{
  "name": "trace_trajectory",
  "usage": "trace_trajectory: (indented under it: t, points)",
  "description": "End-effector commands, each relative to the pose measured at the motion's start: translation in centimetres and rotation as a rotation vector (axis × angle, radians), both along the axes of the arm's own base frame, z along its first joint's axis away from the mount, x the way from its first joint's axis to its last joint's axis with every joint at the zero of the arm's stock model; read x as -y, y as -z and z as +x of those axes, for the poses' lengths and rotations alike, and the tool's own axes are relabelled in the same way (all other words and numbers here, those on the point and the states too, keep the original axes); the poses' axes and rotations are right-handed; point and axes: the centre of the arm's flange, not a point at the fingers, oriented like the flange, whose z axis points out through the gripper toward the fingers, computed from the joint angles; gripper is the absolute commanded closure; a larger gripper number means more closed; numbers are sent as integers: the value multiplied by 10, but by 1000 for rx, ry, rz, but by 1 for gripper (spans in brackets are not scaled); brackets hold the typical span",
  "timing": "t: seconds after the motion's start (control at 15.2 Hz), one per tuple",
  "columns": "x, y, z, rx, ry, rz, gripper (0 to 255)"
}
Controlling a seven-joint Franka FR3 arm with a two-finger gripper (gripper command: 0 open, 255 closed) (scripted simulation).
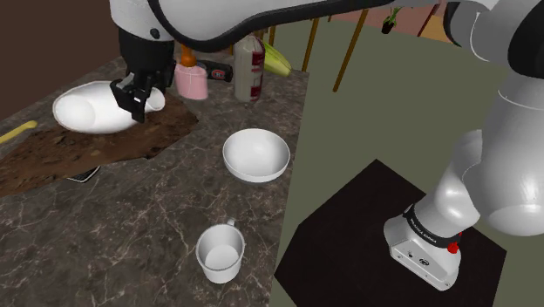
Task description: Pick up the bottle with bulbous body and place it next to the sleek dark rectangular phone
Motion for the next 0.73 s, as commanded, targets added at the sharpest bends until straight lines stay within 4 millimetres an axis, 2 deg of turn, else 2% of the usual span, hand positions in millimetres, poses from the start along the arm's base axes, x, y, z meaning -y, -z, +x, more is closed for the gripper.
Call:
trace_trajectory:
  t: [0.0, 0.13, 0.66]
  points:
    - [-25, -2, 1, 1, 2, 0, 255]
    - [-59, -2, 1, 1, 2, 0, 255]
    - [-59, 40, 1, 1, 2, 0, 255]
